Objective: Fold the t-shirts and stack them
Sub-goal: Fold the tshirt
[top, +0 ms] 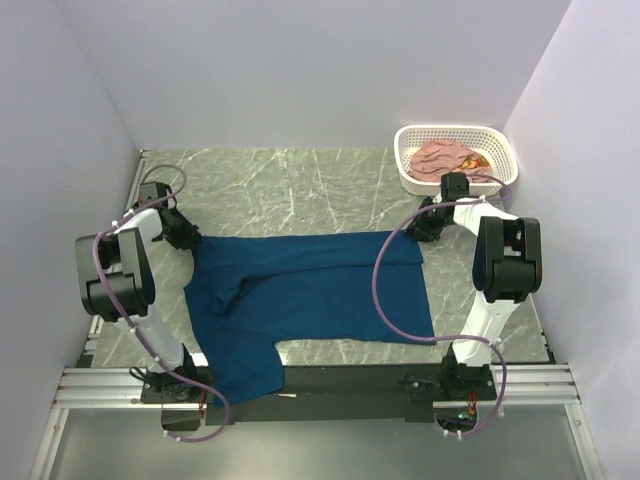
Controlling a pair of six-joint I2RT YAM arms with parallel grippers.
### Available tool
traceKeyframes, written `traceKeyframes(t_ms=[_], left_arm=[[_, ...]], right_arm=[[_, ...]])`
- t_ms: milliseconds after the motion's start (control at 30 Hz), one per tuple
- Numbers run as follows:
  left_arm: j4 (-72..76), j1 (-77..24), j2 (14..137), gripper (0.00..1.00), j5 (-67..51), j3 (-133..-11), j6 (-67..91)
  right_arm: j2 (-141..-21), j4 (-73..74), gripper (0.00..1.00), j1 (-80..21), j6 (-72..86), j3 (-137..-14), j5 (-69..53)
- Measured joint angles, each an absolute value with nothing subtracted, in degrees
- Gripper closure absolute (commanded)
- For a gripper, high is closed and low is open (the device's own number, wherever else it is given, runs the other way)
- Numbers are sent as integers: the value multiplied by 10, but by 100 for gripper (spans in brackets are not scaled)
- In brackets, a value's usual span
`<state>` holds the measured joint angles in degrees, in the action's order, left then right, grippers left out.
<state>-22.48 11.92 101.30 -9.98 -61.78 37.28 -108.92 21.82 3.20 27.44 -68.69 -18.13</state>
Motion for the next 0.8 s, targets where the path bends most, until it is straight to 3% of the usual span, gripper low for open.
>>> traceKeyframes(t_ms=[133,500,600,700,800], left_arm=[[-224,119,1038,96,-86,-646,354],[-238,120,1096,90,-48,-731,319],[-243,120,1115,80,-51,-747,319],[-247,121,1120,64,-53,-754,319],[-250,122,1113,41,-54,-756,322]], right_arm=[[-1092,217,62,37,277,-688,-188],[-1099,214,65,50,284,-689,-206],[-1101,215,64,50,284,-691,-207],[-1101,216,61,50,283,-694,-206],[-1096,219,59,50,279,-694,-200]])
